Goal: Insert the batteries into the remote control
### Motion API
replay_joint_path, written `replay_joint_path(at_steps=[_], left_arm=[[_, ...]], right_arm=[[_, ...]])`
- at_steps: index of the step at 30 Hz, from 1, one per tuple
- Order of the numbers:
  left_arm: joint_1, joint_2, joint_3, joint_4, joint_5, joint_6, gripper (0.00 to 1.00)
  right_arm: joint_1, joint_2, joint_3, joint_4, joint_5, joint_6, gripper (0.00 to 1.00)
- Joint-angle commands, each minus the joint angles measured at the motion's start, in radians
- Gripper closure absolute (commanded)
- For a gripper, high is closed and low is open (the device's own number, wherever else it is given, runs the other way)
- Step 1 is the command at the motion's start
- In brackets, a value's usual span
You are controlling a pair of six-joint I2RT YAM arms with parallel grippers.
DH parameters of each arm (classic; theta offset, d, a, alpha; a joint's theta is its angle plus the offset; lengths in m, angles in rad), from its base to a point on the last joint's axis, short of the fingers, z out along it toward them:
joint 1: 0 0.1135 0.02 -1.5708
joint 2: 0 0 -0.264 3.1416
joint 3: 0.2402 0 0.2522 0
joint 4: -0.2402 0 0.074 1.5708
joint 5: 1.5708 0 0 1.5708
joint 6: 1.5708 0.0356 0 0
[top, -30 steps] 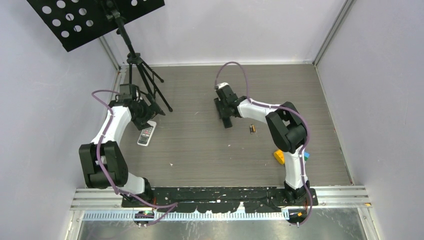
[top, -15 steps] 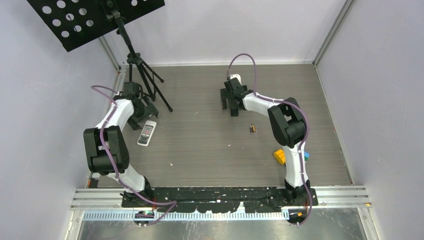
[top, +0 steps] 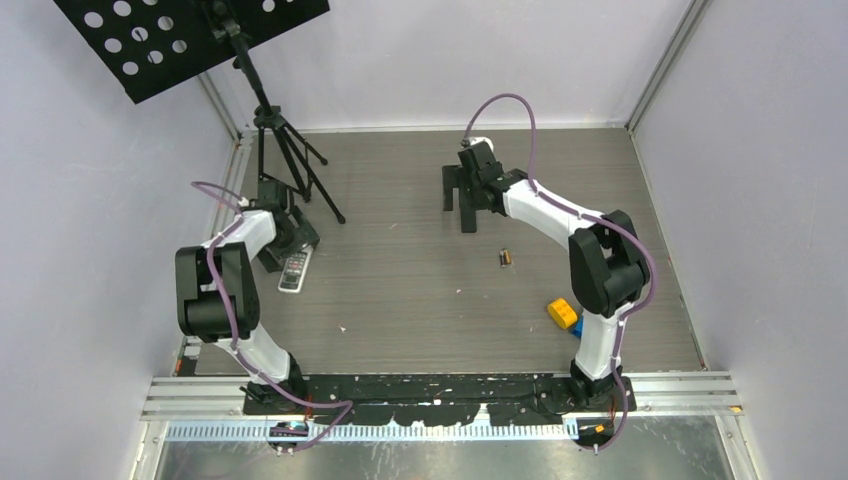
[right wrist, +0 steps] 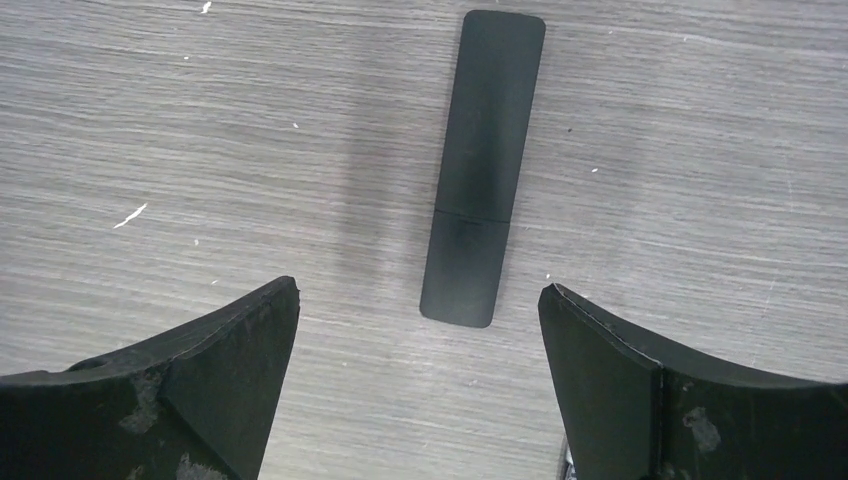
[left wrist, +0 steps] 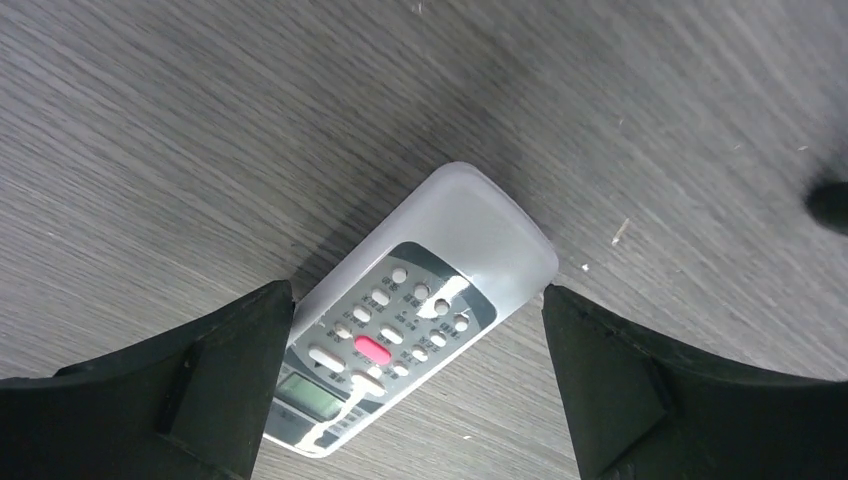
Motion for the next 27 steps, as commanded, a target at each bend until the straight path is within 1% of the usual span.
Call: replay_joint_path(at_steps=[1,4,6,8,9,11,12,15,16,18,21,24,27], left_arm=[[-0.026,-0.003,-0.077,0.053,0.006,0.009,0.03],[-0.076,-0.029,-0.109,0.048,-0.014,0.004,0.03],[-0.139,-0.058,-0.131,0.040,-0.043,-0.002,0.03],[-0.190,-0.073,-0.152,0.019,-0.112,-0.018,0.03],[-0.205,-0.073,-0.155,0.005,-0.137,-0.026,0.05],[-0.221,-0.063,-0.158,-0.029,-0.175,-0.047,0.10],[-0.224,-0.056,-0.162,-0.042,-0.192,-0.062,0.15],[-0.230,-0.050,-0.186,-0.019,-0.165,-0.075,0.36],[-0.233,-0.049,-0.189,-0.012,-0.153,-0.075,0.40],[-0.241,-0.054,-0.190,0.001,-0.118,-0.065,0.54],[-0.265,-0.087,-0.179,-0.014,-0.048,-0.062,0.68],[-0.306,-0.175,-0.154,-0.032,0.107,-0.061,0.74],[-0.334,-0.266,-0.116,-0.035,0.362,-0.120,0.76]], right_arm=[[0.003,-0.069,-0.016,-0.029,-0.052,0.065,0.05],[0.003,-0.090,-0.025,-0.043,-0.062,0.080,0.05],[0.003,-0.102,-0.038,-0.043,-0.079,0.092,0.05],[0.003,-0.114,-0.053,-0.045,-0.093,0.109,0.05],[0.003,-0.122,-0.062,-0.045,-0.100,0.116,0.05],[0.003,-0.140,-0.085,-0.044,-0.111,0.129,0.05],[0.003,-0.148,-0.095,-0.045,-0.113,0.134,0.05],[0.003,-0.171,-0.122,-0.045,-0.122,0.145,0.08],[0.003,-0.177,-0.129,-0.045,-0.125,0.148,0.10],[0.003,-0.193,-0.138,-0.053,-0.139,0.156,0.13],[0.003,-0.223,-0.157,-0.066,-0.163,0.166,0.14],[0.003,-0.278,-0.198,-0.062,-0.213,0.173,0.14],[0.003,-0.366,-0.248,-0.028,-0.293,0.185,0.14]])
